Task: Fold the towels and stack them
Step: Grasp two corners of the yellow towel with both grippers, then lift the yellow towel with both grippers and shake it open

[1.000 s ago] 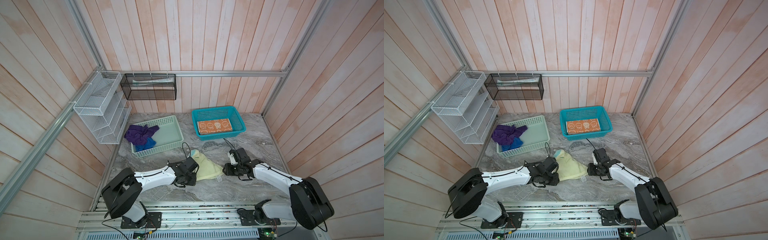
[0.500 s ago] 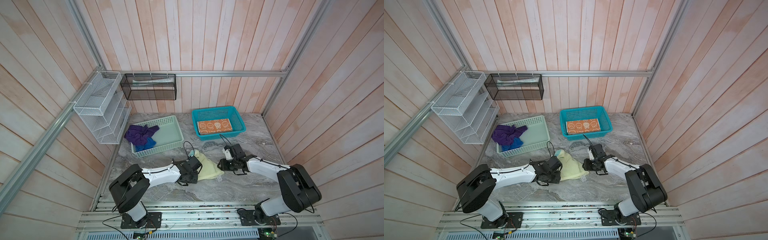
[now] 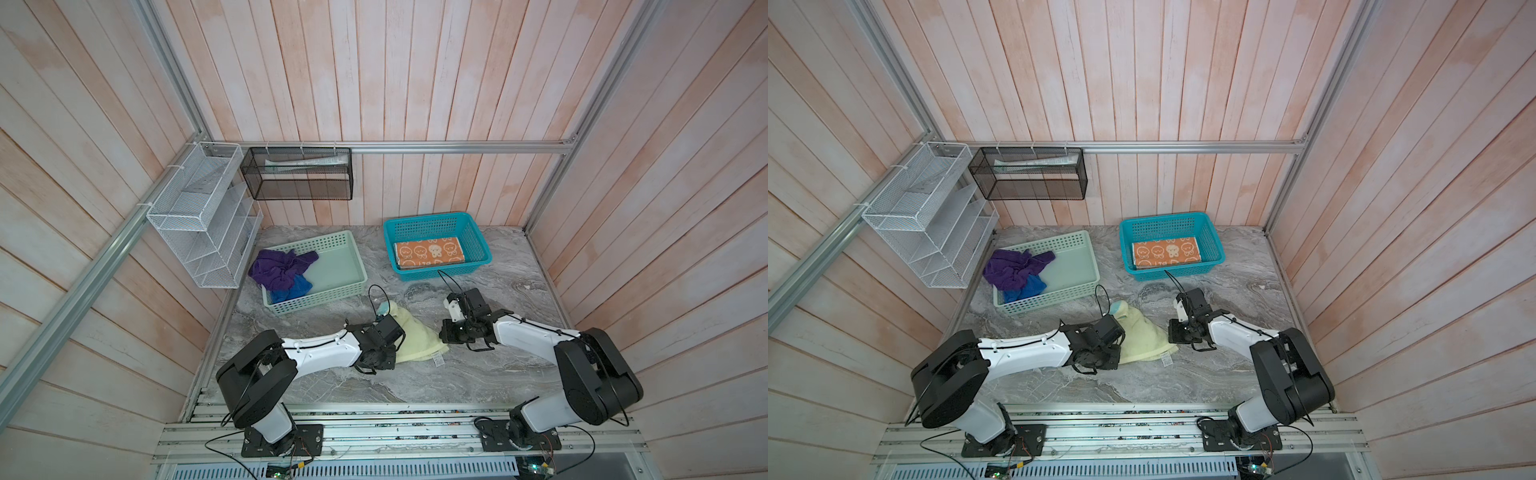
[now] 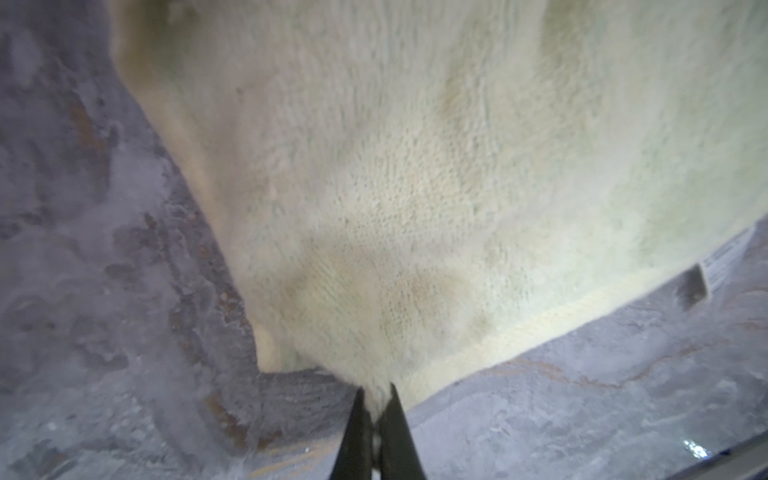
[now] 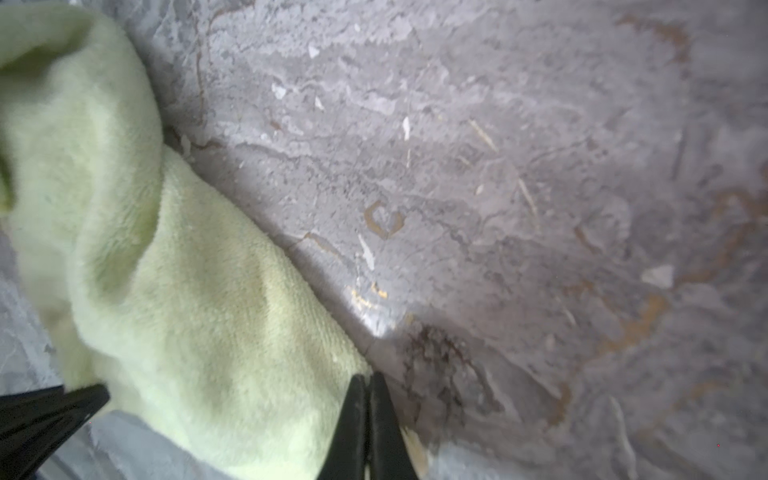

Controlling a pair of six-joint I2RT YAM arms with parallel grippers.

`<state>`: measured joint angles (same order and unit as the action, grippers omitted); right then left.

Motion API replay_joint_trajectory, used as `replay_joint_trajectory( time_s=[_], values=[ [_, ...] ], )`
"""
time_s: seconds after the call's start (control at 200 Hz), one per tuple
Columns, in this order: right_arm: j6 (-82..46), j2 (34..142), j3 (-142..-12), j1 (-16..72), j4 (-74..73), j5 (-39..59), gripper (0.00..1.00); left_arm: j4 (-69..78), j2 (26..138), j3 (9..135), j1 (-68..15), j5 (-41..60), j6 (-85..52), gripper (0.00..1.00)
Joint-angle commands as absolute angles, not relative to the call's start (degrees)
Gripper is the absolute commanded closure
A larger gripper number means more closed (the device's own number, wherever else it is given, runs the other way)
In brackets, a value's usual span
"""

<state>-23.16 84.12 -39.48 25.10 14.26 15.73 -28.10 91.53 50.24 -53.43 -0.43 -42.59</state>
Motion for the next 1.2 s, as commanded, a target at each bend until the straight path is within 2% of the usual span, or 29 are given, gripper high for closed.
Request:
replay_joint_trajectory(
  time_s=[0.0,0.315,0.45,0.695,0.955,1.195],
  values=[
    [-23.5,79.0,-41.2,25.5,18.9,15.5,1.0,-30.5,87.0,53.8,-53.7,-0.2,-39.3,1.0],
    [-23.0,65.9,-47.9,26.2,30.4,10.7,1.0,-38.4,80.5,66.0,-53.3,3.1,-34.5,1.0],
    [-22.6,60.9,-52.5,26.3,34.2,8.2,1.0,-39.0,77.3,70.5,-50.3,3.7,-32.9,1.0],
    [-21.1,55.6,-67.7,27.0,44.1,4.1,1.0,-41.8,73.1,85.8,-48.1,1.9,-26.7,1.0],
    [-16.3,54.0,-88.9,28.9,55.2,1.3,1.0,-43.5,68.8,95.4,-52.7,1.3,-24.5,1.0],
    [-14.7,66.1,-121.7,28.9,73.3,1.5,1.0,-52.5,72.1,109.9,-54.2,6.6,-26.1,1.0]
  ],
)
